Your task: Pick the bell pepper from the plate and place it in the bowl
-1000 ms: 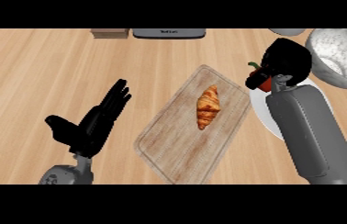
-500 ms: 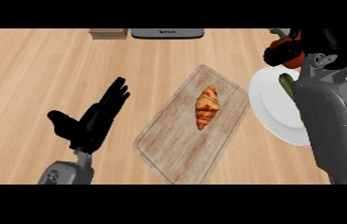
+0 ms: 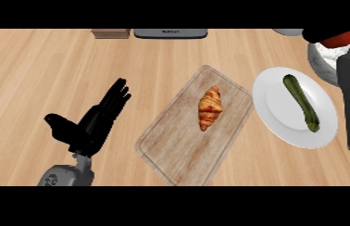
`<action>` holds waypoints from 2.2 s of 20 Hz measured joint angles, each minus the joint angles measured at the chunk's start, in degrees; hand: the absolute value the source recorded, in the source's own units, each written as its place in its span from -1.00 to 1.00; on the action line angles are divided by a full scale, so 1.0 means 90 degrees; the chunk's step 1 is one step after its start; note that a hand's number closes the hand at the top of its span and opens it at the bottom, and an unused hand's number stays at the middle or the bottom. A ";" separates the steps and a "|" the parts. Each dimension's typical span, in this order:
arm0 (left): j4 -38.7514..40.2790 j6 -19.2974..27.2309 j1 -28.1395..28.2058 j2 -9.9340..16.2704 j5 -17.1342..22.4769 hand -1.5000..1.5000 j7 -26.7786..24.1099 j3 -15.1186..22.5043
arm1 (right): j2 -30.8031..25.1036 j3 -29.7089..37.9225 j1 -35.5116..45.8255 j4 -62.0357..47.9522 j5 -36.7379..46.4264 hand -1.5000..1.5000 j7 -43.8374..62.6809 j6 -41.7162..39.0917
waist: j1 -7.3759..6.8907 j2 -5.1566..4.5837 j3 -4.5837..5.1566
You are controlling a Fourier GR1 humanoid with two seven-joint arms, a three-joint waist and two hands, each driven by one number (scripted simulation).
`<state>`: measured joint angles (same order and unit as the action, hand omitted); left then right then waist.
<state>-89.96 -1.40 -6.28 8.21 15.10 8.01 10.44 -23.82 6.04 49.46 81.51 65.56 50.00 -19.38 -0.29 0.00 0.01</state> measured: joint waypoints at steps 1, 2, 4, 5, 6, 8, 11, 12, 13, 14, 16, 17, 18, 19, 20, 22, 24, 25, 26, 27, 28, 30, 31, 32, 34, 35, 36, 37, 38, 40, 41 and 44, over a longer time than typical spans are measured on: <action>0.0028 -0.0043 -0.0046 0.0009 0.0018 0.00 0.0018 -0.0038 | -0.0068 0.0083 0.0069 -0.0218 0.0006 1.00 -0.0095 0.0123 | -0.0007 -0.0004 0.0000; 0.0075 -0.0084 -0.0024 0.0014 0.0012 0.00 -0.0022 -0.0050 | -0.0172 0.0200 0.0108 -0.0448 -0.0007 1.00 -0.0237 0.0285 | -0.0016 -0.0010 0.0000; 0.0034 -0.0042 -0.0075 -0.0021 -0.0020 0.00 0.0046 -0.0054 | -0.0408 0.0471 0.0092 -0.0800 -0.0086 1.00 -0.0576 0.0630 | -0.0021 -0.0015 -0.0001; 0.0036 -0.0003 -0.0091 -0.0076 -0.0057 0.00 0.0045 -0.0030 | -0.0518 0.0595 0.0077 -0.0979 -0.0133 1.00 -0.0755 0.0793 | -0.0021 -0.0017 -0.0002; 0.0042 0.0038 -0.0157 -0.0111 -0.0077 0.00 0.0113 -0.0023 | -0.0595 0.0699 0.0103 -0.1288 -0.0145 1.00 -0.0926 0.1015 | -0.0035 -0.0024 -0.0002; 0.0125 0.0010 -0.0146 -0.0170 -0.0148 0.00 -0.0012 0.0015 | -0.0776 0.0874 0.0212 -0.1851 -0.0182 1.00 -0.1265 0.1354 | -0.0051 -0.0031 -0.0003; 0.0162 -0.0022 -0.0156 -0.0220 -0.0151 0.00 -0.0015 0.0009 | -0.1019 0.1072 0.0309 -0.2749 -0.0176 1.00 -0.1792 0.1928 | -0.0080 -0.0042 -0.0004; 0.0249 -0.0045 -0.0228 -0.0229 -0.0144 0.00 -0.0037 -0.0025 | -0.1112 0.1120 0.0377 -0.3094 -0.0147 1.00 -0.1965 0.2117 | -0.0096 -0.0053 -0.0005; 0.0260 -0.0029 -0.0337 -0.0234 -0.0163 0.00 0.0030 -0.0029 | -0.1234 0.1202 0.0411 -0.3412 -0.0154 1.00 -0.2171 0.2293 | -0.0111 -0.0064 -0.0006; 0.0241 -0.0040 -0.0324 -0.0255 -0.0176 0.00 0.0032 0.0005 | -0.1353 0.1250 0.0465 -0.3751 -0.0118 1.00 -0.2333 0.2451 | -0.0137 -0.0072 -0.0007; 0.0184 -0.0056 -0.0286 -0.0247 -0.0214 0.00 0.0013 0.0025 | -0.1499 0.1264 0.0497 -0.4331 0.0019 1.00 -0.2585 0.2803 | -0.0177 -0.0082 -0.0008; 0.0183 -0.0082 -0.0307 -0.0233 -0.0200 0.00 0.0013 0.0003 | -0.1569 0.1299 0.0537 -0.4640 0.0063 1.00 -0.2703 0.2983 | -0.0208 -0.0097 -0.0010; 0.0152 -0.0091 -0.0307 -0.0226 -0.0197 0.00 0.0040 0.0000 | -0.1675 0.1349 0.0576 -0.4930 0.0072 1.00 -0.2866 0.3106 | -0.0223 -0.0102 -0.0012; 0.0214 -0.0092 -0.0363 -0.0249 -0.0213 0.00 0.0023 0.0000 | -0.1788 0.1377 0.0637 -0.5203 0.0116 1.00 -0.2966 0.3204 | -0.0239 -0.0116 -0.0014; 0.0254 -0.0099 -0.0397 -0.0279 -0.0207 0.00 0.0015 0.0002 | -0.1867 0.1375 0.0657 -0.5455 0.0181 1.00 -0.3027 0.3267 | -0.0253 -0.0126 -0.0013; 0.0291 -0.0193 -0.0425 -0.0224 -0.0152 0.00 -0.0009 -0.0056 | -0.1989 0.1414 0.0640 -0.5933 0.0239 1.00 -0.3065 0.3230 | -0.0301 -0.0153 -0.0014; 0.0290 -0.0189 -0.0425 -0.0253 -0.0181 0.00 -0.0020 -0.0022 | -0.2067 0.1563 0.0696 -0.6359 0.0195 -1.00 -0.2956 0.3236 | -0.0357 -0.0177 -0.0022; 0.0243 -0.0161 -0.0428 -0.0289 -0.0204 0.00 0.0027 0.0028 | -0.2090 0.1641 0.0722 -0.6541 0.0169 -1.00 -0.2876 0.3271 | -0.0383 -0.0184 -0.0025; 0.0244 -0.0172 -0.0447 -0.0295 -0.0212 0.00 0.0022 0.0039 | -0.2103 0.1739 0.0726 -0.6701 0.0112 -1.00 -0.2857 0.3344 | -0.0395 -0.0192 -0.0027; 0.0246 -0.0161 -0.0447 -0.0310 -0.0231 0.00 0.0016 0.0052 | -0.2105 0.1835 0.0723 -0.6843 0.0043 -1.00 -0.2882 0.3425 | -0.0404 -0.0197 -0.0030; 0.0233 -0.0194 -0.0424 -0.0287 -0.0215 0.00 0.0018 0.0044 | -0.2149 0.1931 0.0743 -0.6965 -0.0030 -1.00 -0.2938 0.3460 | -0.0422 -0.0203 -0.0034; 0.0208 -0.0220 -0.0440 -0.0291 -0.0182 0.00 0.0041 0.0033 | -0.2213 0.2145 0.0750 -0.7123 -0.0230 -1.00 -0.3206 0.3579 | -0.0428 -0.0210 -0.0039; 0.0210 -0.0203 -0.0454 -0.0305 -0.0188 0.00 0.0047 0.0029 | -0.2230 0.2256 0.0730 -0.7185 -0.0339 -1.00 -0.3373 0.3654 | -0.0422 -0.0211 -0.0041; 0.0169 -0.0219 -0.0400 -0.0296 -0.0187 0.00 0.0044 0.0043 | -0.2212 0.2373 0.0729 -0.7225 -0.0454 -1.00 -0.3482 0.3768 | -0.0427 -0.0205 -0.0042; 0.0180 -0.0234 -0.0387 -0.0269 -0.0162 0.00 0.0031 -0.0014 | -0.2210 0.2655 0.0756 -0.7229 -0.0746 -1.00 -0.3774 0.3970 | -0.0396 -0.0191 -0.0043; 0.0190 -0.0241 -0.0412 -0.0245 -0.0146 0.00 0.0039 -0.0057 | -0.2171 0.2834 0.0753 -0.7181 -0.0937 -1.00 -0.3956 0.4148 | -0.0368 -0.0184 -0.0046; 0.0163 -0.0213 -0.0420 -0.0264 -0.0147 0.00 0.0066 -0.0054 | -0.2140 0.3019 0.0765 -0.7118 -0.1134 -1.00 -0.4136 0.4329 | -0.0350 -0.0174 -0.0050; 0.0173 -0.0237 -0.0387 -0.0253 -0.0121 0.00 0.0060 -0.0070 | -0.2102 0.3206 0.0775 -0.7025 -0.1335 -1.00 -0.4339 0.4539 | -0.0330 -0.0166 -0.0053; 0.0181 -0.0222 -0.0361 -0.0251 -0.0120 0.00 0.0059 -0.0088 | -0.2061 0.3399 0.0790 -0.6919 -0.1555 -1.00 -0.4585 0.4719 | -0.0302 -0.0152 -0.0055; 0.0222 -0.0176 -0.0356 -0.0294 -0.0158 0.00 0.0035 -0.0076 | -0.1899 0.3737 0.0799 -0.6695 -0.1971 -1.00 -0.5130 0.5069 | -0.0236 -0.0125 -0.0051; 0.0243 -0.0176 -0.0360 -0.0282 -0.0160 0.00 0.0032 -0.0096 | -0.1825 0.3906 0.0772 -0.6597 -0.2194 -1.00 -0.5449 0.5182 | -0.0208 -0.0116 -0.0050; 0.0272 -0.0165 -0.0299 -0.0249 -0.0159 0.00 0.0020 -0.0165 | -0.1594 0.4331 0.0655 -0.6238 -0.2871 -1.00 -0.6425 0.5190 | -0.0093 -0.0057 -0.0036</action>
<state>-87.51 -2.88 -8.97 5.97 13.67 8.19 8.96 -38.16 45.02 55.35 25.37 39.72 -7.83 27.33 -1.13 -0.51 -0.31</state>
